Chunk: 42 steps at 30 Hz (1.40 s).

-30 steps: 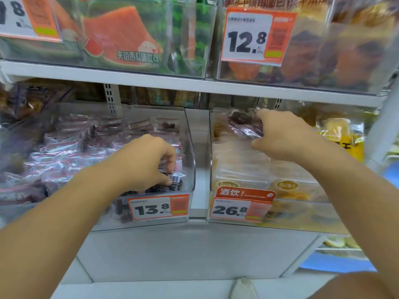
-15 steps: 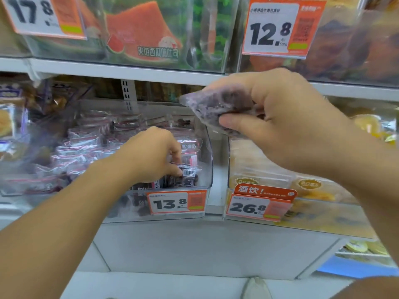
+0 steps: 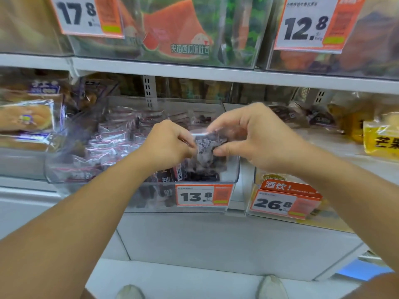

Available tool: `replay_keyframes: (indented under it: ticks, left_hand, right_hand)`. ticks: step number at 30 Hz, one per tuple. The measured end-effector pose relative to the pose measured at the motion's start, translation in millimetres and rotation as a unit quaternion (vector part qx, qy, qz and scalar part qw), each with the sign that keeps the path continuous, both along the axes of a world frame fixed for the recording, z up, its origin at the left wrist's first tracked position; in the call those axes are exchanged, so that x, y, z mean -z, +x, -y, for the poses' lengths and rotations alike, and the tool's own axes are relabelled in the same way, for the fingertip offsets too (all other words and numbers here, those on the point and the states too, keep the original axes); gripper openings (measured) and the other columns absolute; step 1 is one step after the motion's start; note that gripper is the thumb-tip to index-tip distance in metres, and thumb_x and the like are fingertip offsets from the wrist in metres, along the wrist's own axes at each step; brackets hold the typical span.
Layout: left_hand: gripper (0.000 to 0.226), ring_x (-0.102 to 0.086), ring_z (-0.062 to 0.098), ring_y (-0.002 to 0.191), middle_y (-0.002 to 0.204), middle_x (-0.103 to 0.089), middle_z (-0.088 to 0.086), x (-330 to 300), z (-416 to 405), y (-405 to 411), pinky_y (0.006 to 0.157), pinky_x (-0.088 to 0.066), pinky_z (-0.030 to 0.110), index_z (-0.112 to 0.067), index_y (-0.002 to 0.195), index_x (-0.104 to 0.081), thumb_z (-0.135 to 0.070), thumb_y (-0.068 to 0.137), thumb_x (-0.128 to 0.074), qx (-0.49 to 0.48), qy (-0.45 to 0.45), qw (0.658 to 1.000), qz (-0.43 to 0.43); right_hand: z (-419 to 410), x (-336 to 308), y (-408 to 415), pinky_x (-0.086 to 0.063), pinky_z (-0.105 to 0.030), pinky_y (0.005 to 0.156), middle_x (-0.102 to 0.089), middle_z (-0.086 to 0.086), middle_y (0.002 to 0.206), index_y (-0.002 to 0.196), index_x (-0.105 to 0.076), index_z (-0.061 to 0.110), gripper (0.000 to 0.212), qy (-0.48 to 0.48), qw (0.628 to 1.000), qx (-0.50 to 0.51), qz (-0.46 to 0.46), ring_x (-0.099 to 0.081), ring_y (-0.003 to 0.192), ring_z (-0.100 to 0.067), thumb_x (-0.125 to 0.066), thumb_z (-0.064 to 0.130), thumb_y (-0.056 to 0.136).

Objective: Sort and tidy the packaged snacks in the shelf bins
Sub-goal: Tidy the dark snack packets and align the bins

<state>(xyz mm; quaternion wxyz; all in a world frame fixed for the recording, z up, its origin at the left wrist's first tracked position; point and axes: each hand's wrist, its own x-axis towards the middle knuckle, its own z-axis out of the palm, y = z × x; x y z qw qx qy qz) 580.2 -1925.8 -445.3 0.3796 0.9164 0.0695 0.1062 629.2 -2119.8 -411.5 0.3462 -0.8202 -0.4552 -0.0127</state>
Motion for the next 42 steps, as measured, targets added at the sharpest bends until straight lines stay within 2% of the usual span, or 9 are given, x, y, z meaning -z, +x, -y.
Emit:
replay_keyframes:
  ticks: [3,6,10,13,17,24,36,40,42]
  left_hand:
    - [0.011,-0.049,0.009,0.043,0.065,-0.072,0.004,1,-8,-2,0.048,-0.044,0.015,-0.015,0.087,-0.081,-0.006,0.086,-0.075,0.049,-0.032,0.998,-0.016]
    - [0.026,-0.069,0.015,0.080,0.088,-0.076,-0.007,3,-19,-1,0.084,-0.059,0.037,-0.030,0.084,-0.078,-0.005,0.087,-0.073,0.055,0.022,0.998,0.009]
    - [0.016,-0.067,0.006,0.089,0.089,-0.071,-0.017,6,-33,-7,0.094,-0.053,0.041,-0.032,0.072,-0.075,-0.038,0.087,-0.073,0.052,0.079,0.995,0.010]
    - [0.056,-0.065,0.008,0.098,0.101,-0.071,-0.009,2,-38,-18,0.094,-0.051,0.031,-0.028,0.079,-0.076,-0.080,0.075,-0.054,0.095,0.101,0.988,-0.062]
    - [0.030,-0.049,-0.005,0.114,0.130,-0.058,-0.019,-2,-41,-26,0.084,-0.027,-0.002,-0.033,0.099,-0.076,-0.051,0.076,-0.077,0.140,0.146,0.973,-0.112]
    - [0.003,-0.047,0.012,0.127,0.143,-0.049,-0.014,6,-28,-21,0.104,-0.034,0.031,-0.029,0.086,-0.076,-0.031,0.086,-0.077,0.131,0.194,0.971,-0.052]
    - [0.015,-0.047,0.014,0.131,0.146,-0.048,-0.003,18,-14,-22,0.101,-0.033,0.024,-0.025,0.073,-0.071,-0.027,0.087,-0.077,0.074,0.160,0.984,-0.033]
    - [0.021,-0.053,0.017,0.117,0.125,-0.056,-0.006,19,-6,-24,0.090,-0.040,0.030,-0.026,0.086,-0.058,-0.026,0.084,-0.080,0.029,0.147,0.989,0.000]
    - [0.028,-0.055,0.020,0.113,0.122,-0.056,-0.006,16,-2,-23,0.088,-0.045,0.035,-0.031,0.089,-0.051,-0.030,0.083,-0.079,0.038,0.154,0.987,-0.006]
  right_hand:
    - [-8,2,-2,-0.052,-0.031,0.072,-0.068,0.008,0.083,0.087,-0.068,0.022,0.018,-0.156,0.982,0.039,0.098,-0.063,0.078,-0.009,-0.083,0.030,0.080]
    - [-22,2,-12,-0.048,-0.035,0.064,-0.057,0.001,0.078,0.079,-0.055,0.019,0.027,-0.317,0.932,0.036,0.172,-0.057,0.075,-0.020,-0.070,0.038,0.090]
    - [-35,7,-16,-0.036,-0.033,0.052,-0.055,0.000,0.072,0.077,-0.054,0.018,0.047,-0.339,0.927,0.033,0.158,-0.053,0.066,-0.018,-0.047,0.060,0.097]
    - [-38,4,-4,-0.033,-0.031,0.051,-0.054,-0.003,0.061,0.079,-0.066,0.008,0.044,-0.345,0.928,0.017,0.138,-0.053,0.063,-0.024,-0.057,0.046,0.098]
    - [-40,0,3,-0.027,-0.031,0.052,-0.041,-0.004,0.053,0.059,-0.049,0.010,0.048,-0.392,0.910,0.013,0.134,-0.039,0.055,-0.023,-0.063,0.036,0.097]
    - [-52,10,4,-0.034,-0.030,0.054,-0.051,-0.001,0.064,0.065,-0.056,0.015,0.038,-0.441,0.887,0.015,0.139,-0.051,0.066,-0.022,-0.065,0.037,0.095]
    - [-43,19,-14,-0.033,-0.032,0.065,-0.033,0.004,0.069,0.066,-0.030,0.021,0.044,-0.413,0.890,0.018,0.194,-0.039,0.069,-0.024,-0.056,0.031,0.100]
    - [-32,17,-33,-0.037,-0.035,0.063,-0.047,0.002,0.079,0.088,-0.047,0.021,0.011,-0.358,0.905,0.031,0.225,-0.050,0.081,-0.028,-0.048,0.016,0.098]
    - [-20,1,-33,-0.045,-0.037,0.068,-0.060,0.001,0.103,0.105,-0.059,0.022,0.019,-0.259,0.925,0.081,0.266,-0.057,0.098,-0.027,-0.050,0.015,0.091]
